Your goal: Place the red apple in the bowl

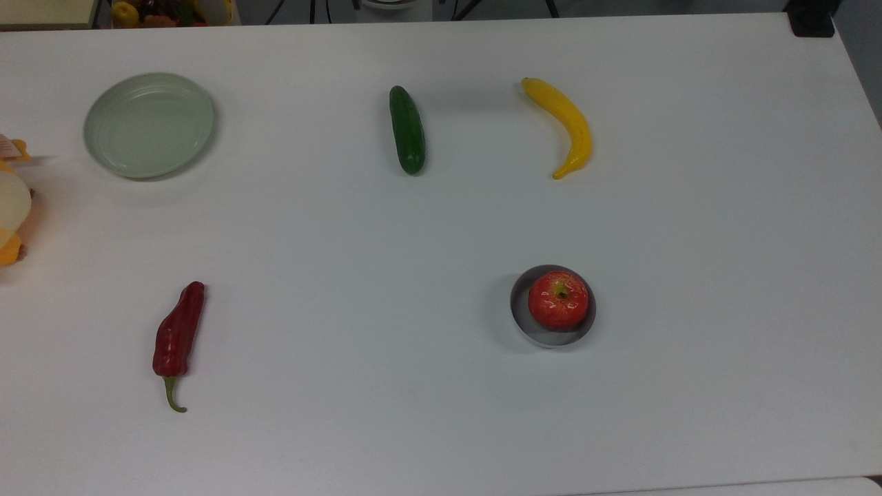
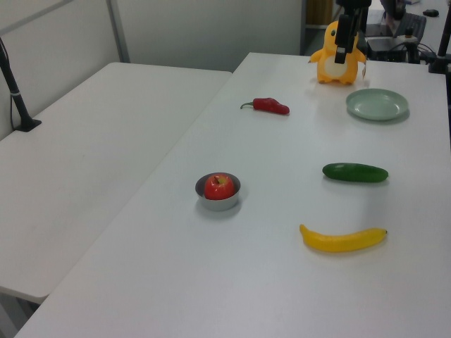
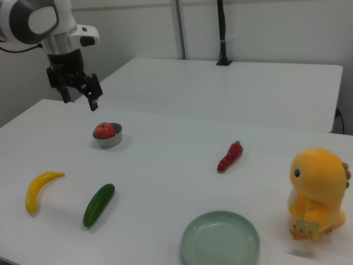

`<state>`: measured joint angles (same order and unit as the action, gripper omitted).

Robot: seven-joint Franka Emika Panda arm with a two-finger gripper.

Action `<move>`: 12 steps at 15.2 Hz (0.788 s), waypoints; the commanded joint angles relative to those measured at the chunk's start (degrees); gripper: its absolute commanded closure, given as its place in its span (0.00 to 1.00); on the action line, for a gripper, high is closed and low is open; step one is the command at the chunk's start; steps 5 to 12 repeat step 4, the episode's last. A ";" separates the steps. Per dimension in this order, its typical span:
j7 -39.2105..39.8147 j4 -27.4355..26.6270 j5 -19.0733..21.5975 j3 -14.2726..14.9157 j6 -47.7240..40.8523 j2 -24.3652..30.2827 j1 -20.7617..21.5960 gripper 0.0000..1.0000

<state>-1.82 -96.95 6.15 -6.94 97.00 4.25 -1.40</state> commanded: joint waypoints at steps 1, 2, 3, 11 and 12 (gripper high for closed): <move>1.38 -0.88 1.23 0.61 1.70 0.49 0.34 0.00; 1.38 -0.88 1.23 0.61 1.70 0.49 0.43 0.00; 1.38 -0.88 1.23 0.61 1.70 0.49 0.43 0.00; 1.64 -0.88 1.23 0.61 1.70 0.49 0.34 0.00; 1.64 -0.88 1.23 0.61 1.70 0.49 0.34 0.00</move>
